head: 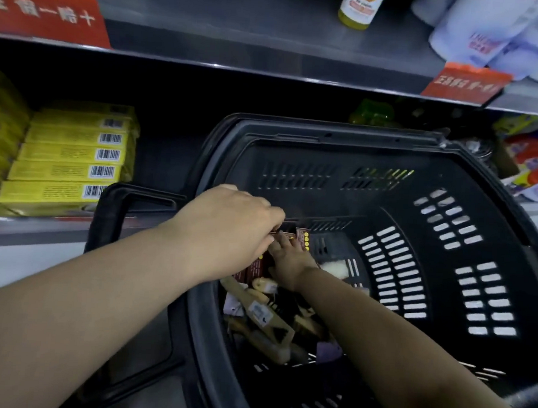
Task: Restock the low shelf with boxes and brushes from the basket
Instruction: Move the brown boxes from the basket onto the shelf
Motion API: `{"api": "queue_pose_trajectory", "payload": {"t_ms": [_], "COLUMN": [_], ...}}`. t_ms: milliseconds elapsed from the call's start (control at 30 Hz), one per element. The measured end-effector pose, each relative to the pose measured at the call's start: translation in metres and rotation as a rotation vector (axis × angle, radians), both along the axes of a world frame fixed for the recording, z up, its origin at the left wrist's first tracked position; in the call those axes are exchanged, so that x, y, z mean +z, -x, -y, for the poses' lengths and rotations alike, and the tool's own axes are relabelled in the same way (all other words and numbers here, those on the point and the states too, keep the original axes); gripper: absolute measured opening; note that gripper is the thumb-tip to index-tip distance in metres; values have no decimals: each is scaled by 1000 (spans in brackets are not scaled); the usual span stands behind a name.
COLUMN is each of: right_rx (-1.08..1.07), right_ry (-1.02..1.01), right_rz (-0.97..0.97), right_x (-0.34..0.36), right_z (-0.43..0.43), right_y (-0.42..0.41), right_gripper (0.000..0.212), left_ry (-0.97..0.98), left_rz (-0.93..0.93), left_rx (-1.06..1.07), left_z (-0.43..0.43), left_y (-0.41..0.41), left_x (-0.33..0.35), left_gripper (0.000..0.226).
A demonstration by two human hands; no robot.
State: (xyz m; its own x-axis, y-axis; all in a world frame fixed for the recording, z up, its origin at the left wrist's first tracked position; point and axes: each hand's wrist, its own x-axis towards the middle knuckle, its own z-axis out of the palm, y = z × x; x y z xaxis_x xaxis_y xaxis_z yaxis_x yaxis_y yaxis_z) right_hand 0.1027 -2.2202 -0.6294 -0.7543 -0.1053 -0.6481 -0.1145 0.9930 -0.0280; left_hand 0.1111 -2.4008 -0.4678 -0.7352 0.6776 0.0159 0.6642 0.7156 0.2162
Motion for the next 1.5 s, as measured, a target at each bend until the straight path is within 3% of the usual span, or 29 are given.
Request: {"api": "queue_pose_trajectory", "payload": {"t_ms": [100, 200, 267, 400, 500, 600, 767, 900, 1067, 1167, 1333, 1433, 1500], "right_rx": [-127, -166, -170, -267, -266, -273, -600, -725, -559, -477, -753, -916, -934], "right_ry": [18, 45, 33, -102, -228, -302, -177, -143, -257, -59, 646, 1100, 1251], "right_rz": [-74, 22, 53, 48, -99, -150, 26, -12, -91, -69, -32, 95, 166], "right_x": [-8, -9, -8, -18, -27, -36, -52, -59, -37, 3, 94, 130, 144], "right_z": [-5, -20, -34, -52, -56, -54, -63, -73, -69, -75, -87, -85, -80], "right_y": [8, 15, 20, 18, 19, 29, 41, 38, 42, 47, 32, 13, 3], "right_gripper": [65, 82, 82, 67, 53, 68, 78, 73, 86, 59, 13, 16, 16], "left_ry": [92, 147, 158, 159, 157, 172, 189, 201, 234, 228, -55, -332, -439], "left_rz": [-31, -55, -58, -74, -86, -87, -81, -72, -54, -31, 177, 401, 606], "left_rx": [-33, -46, -44, -40, -43, -46, -48, -47, -49, -38, 160, 308, 410], "left_z": [-2, -4, -4, -3, -3, -2, -4, -4, -5, -6, -14, -25, -31], "left_y": [0, 1, 1, 0, -1, -1, 1, 1, 0, 0, -1, -2, 0], "left_x": [-2, -3, -4, -6, -7, -8, -8, -6, -4, -1, 9, 16, 16], "left_gripper": [22, 23, 22, 22, 20, 17, 17, 18, 19, 21, 33, 46, 53]}}
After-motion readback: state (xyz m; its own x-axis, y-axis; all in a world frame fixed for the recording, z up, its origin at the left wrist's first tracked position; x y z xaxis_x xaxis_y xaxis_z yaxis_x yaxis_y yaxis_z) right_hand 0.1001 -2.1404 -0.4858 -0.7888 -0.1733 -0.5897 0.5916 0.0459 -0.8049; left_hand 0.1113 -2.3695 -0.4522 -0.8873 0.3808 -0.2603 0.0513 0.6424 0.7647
